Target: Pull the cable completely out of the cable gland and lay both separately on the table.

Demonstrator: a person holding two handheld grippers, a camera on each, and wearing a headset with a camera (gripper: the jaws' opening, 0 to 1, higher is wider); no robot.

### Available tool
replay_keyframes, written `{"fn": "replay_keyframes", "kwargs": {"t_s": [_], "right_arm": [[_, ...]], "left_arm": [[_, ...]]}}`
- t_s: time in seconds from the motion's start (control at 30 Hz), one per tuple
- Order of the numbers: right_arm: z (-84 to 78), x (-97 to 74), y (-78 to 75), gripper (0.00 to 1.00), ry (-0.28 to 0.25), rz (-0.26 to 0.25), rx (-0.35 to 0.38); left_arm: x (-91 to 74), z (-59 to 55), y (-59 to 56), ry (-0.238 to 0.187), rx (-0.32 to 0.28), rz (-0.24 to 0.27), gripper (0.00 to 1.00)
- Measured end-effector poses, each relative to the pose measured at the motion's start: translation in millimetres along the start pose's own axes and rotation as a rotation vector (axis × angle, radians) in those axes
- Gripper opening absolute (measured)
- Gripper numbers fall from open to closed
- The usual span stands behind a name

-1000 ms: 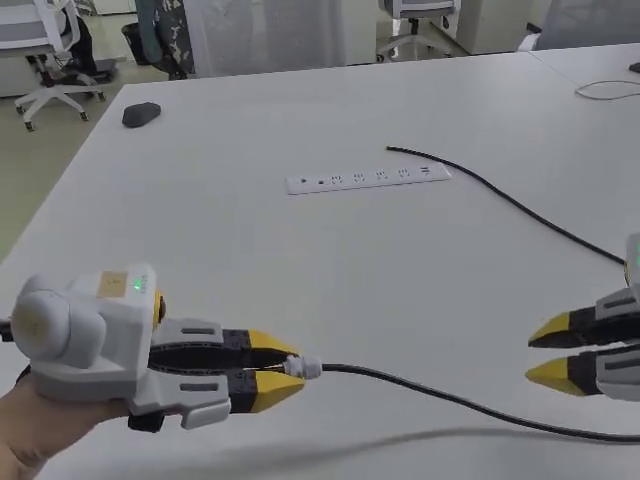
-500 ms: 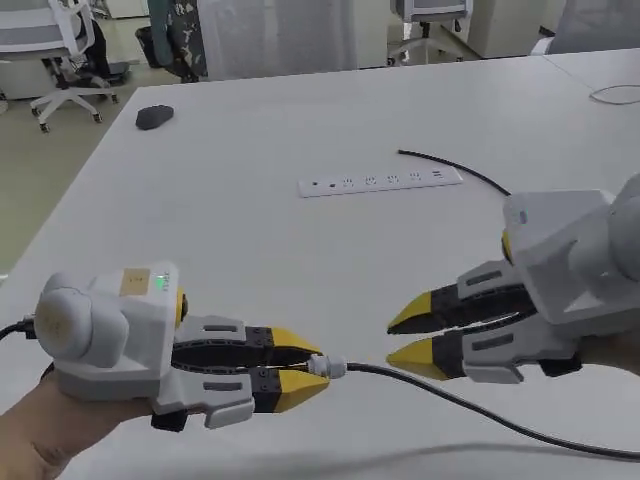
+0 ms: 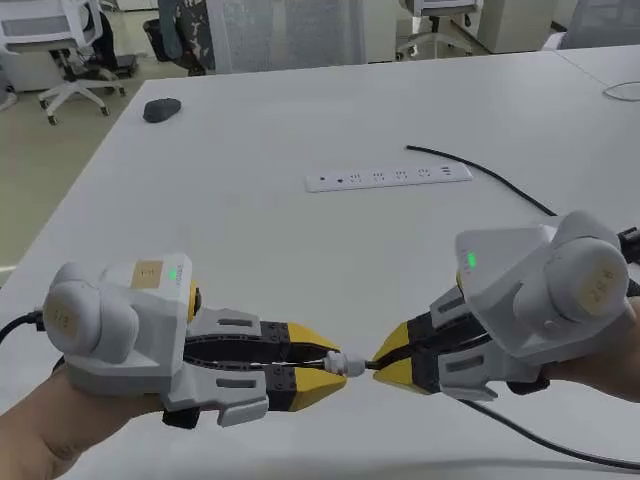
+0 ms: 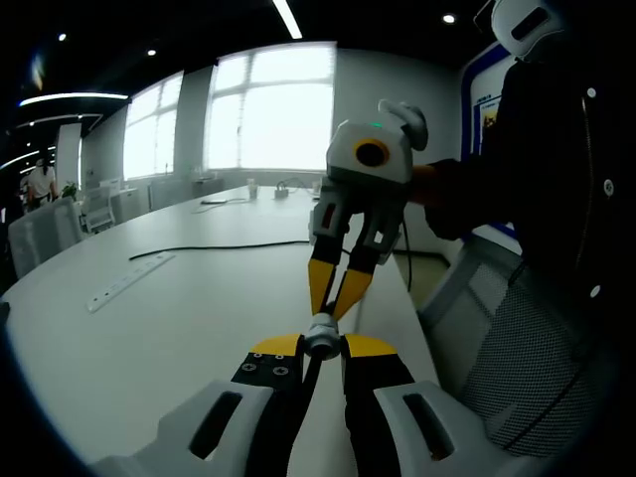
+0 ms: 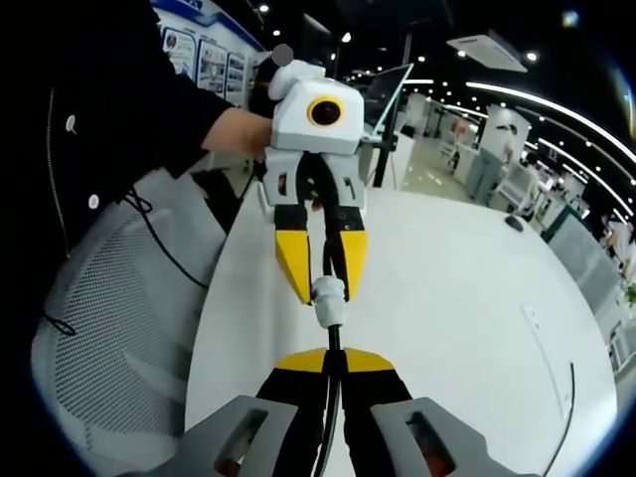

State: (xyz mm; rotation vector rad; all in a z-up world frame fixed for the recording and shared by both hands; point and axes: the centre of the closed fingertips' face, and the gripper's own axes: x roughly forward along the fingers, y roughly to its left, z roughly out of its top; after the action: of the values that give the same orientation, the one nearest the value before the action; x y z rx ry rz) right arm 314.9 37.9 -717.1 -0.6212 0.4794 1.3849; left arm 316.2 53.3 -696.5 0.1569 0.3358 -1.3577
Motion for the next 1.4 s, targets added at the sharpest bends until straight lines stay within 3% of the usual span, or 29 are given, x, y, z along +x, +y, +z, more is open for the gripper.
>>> {"fn": "replay_keyframes", "kwargs": {"t_s": [0.23,0.4,0.67,0.77,0.83,1.07,1.13,1.2,1.27,1.3,1.37,1.4], "right_arm": [[-28.0,-23.4,-13.3,0.0,0.03,-0.058,0.081],[-56.1,-50.9,-24.9,0.0,0.07,-0.137,0.138],[-90.9,-76.7,-28.9,0.0,0.128,-0.21,0.205],[-94.7,-79.0,-27.4,0.0,0.118,-0.223,0.224],[-105.9,-80.0,-27.1,0.0,0.142,-0.243,0.235],[-134.0,-77.3,-20.4,0.0,0.218,-0.241,0.24],[-134.5,-74.8,-15.4,0.0,0.228,-0.222,0.237],[-135.3,-73.3,-17.1,0.0,0.25,-0.234,0.184],[-136.9,-71.5,-17.4,0.0,0.255,-0.225,0.199],[-134.7,-70.1,-15.9,0.04,0.242,-0.209,0.231],[-120.0,-64.8,-2.7,0.09,0.186,-0.122,0.322],[-105.3,-63.0,-5.4,0.11,0.142,-0.126,0.271]], "left_arm": [[-7.8,-0.7,4.1,-0.004,-0.009,0.019,0.15],[-11.1,-3.1,4.7,0.002,0.013,0.03,0.15],[-18.1,-7.1,6.9,0.009,0.01,0.043,0.15],[-22.2,-7.5,8.5,0.008,0.007,0.052,0.15],[-25.7,-7.5,9.8,0.006,0.008,0.064,0.15],[-33.6,-13.0,8.7,0.016,-0.011,0.076,0.15],[-33.8,-13.1,8.4,0.018,-0.009,0.079,0.15],[-33.9,-12.6,8.6,0.02,-0.007,0.08,0.15],[-33.5,-10.9,8.9,0.016,-0.008,0.082,0.15],[-33.2,-9.6,9.2,0.013,-0.006,0.083,0.15],[-32.2,-8.6,9.4,0.013,-0.004,0.082,0.15],[-30.4,-9.5,8.3,0.02,0.001,0.078,0.15]]}}
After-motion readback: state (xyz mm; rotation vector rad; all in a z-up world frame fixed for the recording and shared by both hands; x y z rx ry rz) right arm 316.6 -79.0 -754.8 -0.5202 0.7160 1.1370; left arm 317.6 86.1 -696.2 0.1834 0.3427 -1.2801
